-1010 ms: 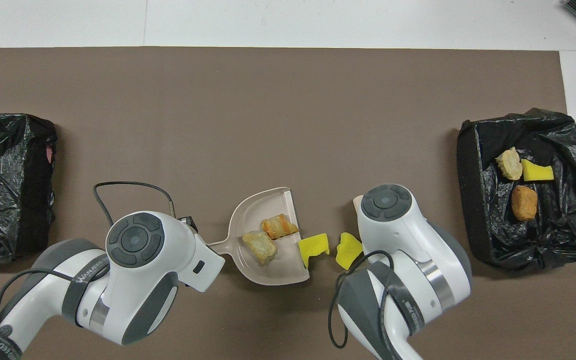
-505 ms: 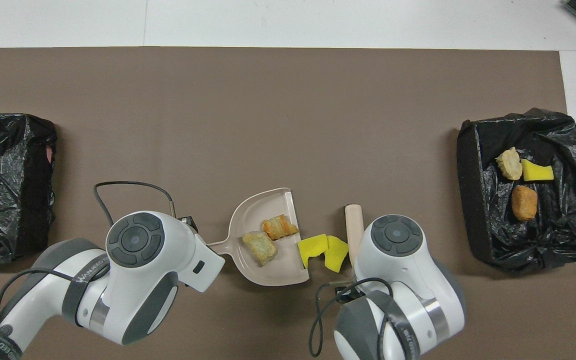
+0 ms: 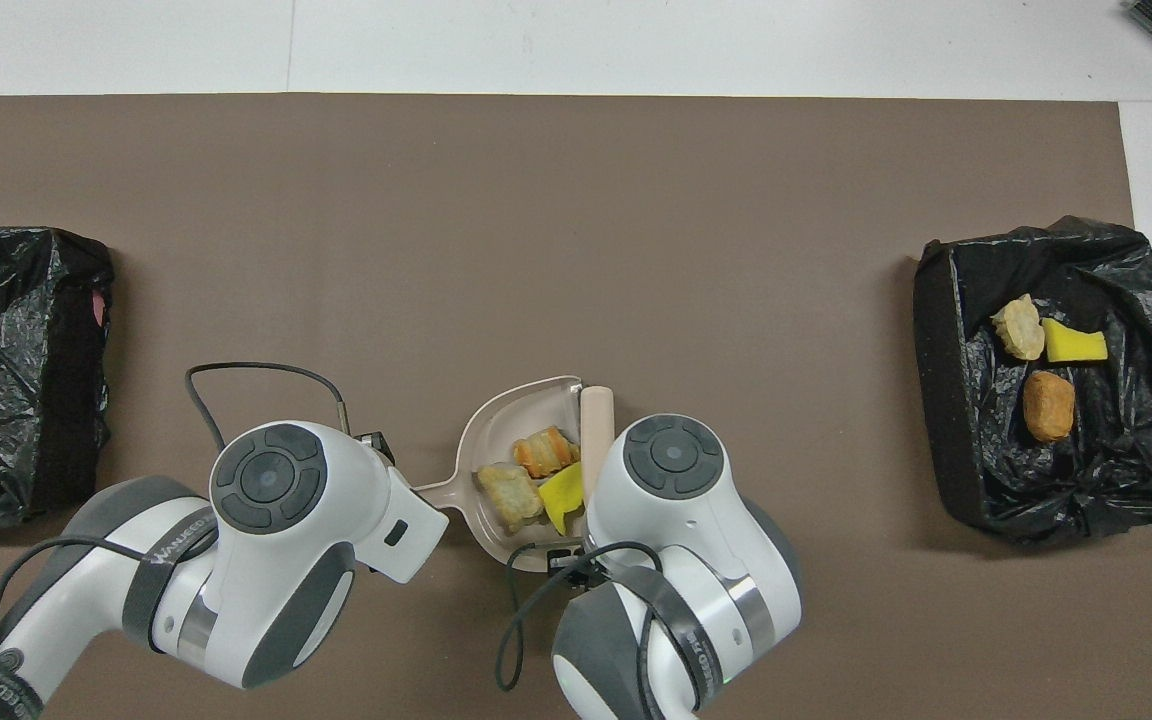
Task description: Sweep and dump trash in bin
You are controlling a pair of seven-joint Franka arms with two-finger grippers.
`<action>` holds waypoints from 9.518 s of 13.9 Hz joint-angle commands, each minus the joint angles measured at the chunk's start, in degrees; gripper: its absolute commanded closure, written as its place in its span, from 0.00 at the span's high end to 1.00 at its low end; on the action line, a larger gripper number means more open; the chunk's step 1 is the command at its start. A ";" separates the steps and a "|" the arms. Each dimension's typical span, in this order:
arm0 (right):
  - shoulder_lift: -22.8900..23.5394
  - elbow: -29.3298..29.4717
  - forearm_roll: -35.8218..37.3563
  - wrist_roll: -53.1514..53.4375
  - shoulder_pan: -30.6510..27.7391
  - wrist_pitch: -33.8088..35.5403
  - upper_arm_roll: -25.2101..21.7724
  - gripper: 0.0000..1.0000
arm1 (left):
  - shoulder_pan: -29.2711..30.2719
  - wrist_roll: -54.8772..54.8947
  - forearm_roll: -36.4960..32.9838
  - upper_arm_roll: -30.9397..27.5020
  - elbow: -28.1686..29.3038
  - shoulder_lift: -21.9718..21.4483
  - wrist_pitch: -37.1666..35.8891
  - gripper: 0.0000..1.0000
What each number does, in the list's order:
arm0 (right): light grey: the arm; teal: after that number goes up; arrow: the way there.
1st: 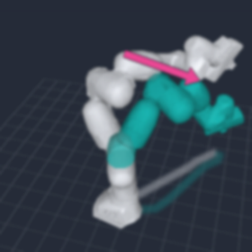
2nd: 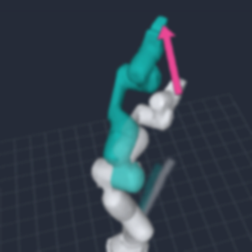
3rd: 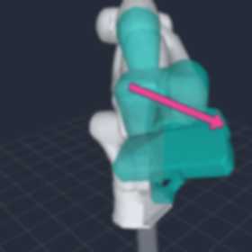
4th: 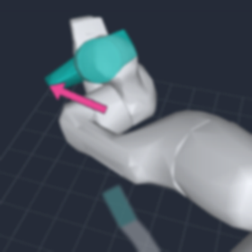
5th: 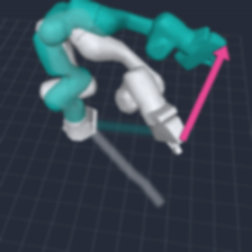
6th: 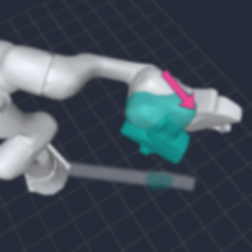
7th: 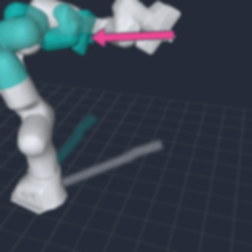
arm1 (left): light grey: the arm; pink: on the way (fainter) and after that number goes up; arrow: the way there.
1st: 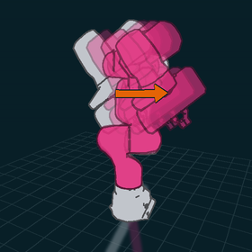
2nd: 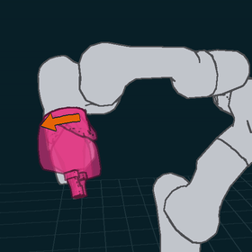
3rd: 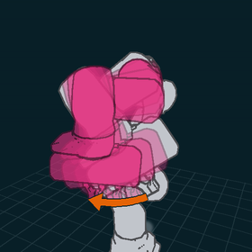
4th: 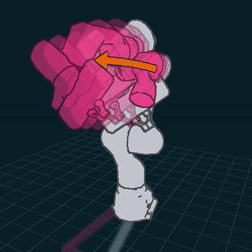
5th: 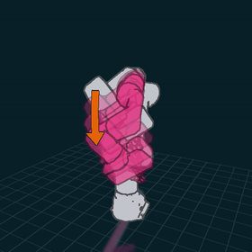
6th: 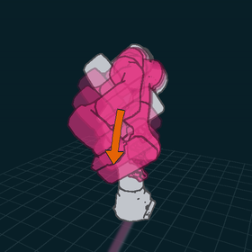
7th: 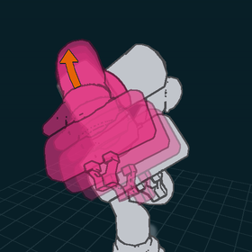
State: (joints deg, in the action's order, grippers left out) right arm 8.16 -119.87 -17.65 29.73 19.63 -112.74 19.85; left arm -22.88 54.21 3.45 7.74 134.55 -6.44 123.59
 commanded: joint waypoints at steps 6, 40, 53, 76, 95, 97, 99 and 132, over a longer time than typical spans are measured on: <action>-0.87 8.77 -1.42 2.70 0.57 3.77 0.36 0.00 | 3.90 -4.20 0.33 -0.19 0.54 -0.42 -1.07 0.00; -5.27 2.28 5.26 11.64 7.59 7.21 -0.60 0.00 | 53.37 20.20 -12.67 -8.89 -33.19 4.40 -21.48 0.00; 3.62 2.54 3.16 15.72 14.56 -1.07 -0.52 0.02 | 44.42 28.58 -52.65 -8.36 -34.61 10.57 -12.41 0.00; -8.68 12.19 1.74 5.10 -14.94 7.09 -1.48 1.00 | 19.67 -44.28 -2.59 -7.83 -32.60 4.59 -21.65 0.00; -4.30 30.30 18.35 -9.60 -27.71 19.12 -3.51 1.00 | -5.23 -75.48 4.37 -7.92 -24.87 17.50 2.25 0.00; -4.29 30.84 18.27 -9.60 -28.42 19.06 -3.42 1.00 | -6.72 -77.23 3.93 -7.92 -24.68 17.51 3.67 0.00; -4.29 30.93 18.35 -9.51 -28.42 18.79 -3.42 1.00 | -8.40 -77.67 3.14 -8.01 -24.94 17.51 3.94 0.00; -9.21 24.95 19.06 -9.16 -20.16 19.14 -11.50 1.00 | 8.27 -64.61 -2.75 -8.45 -25.21 6.18 -13.45 1.00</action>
State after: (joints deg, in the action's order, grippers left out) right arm 1.51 -91.65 0.89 21.26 -0.79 -93.27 8.78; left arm -18.37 -15.41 0.97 -1.37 107.46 2.51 112.43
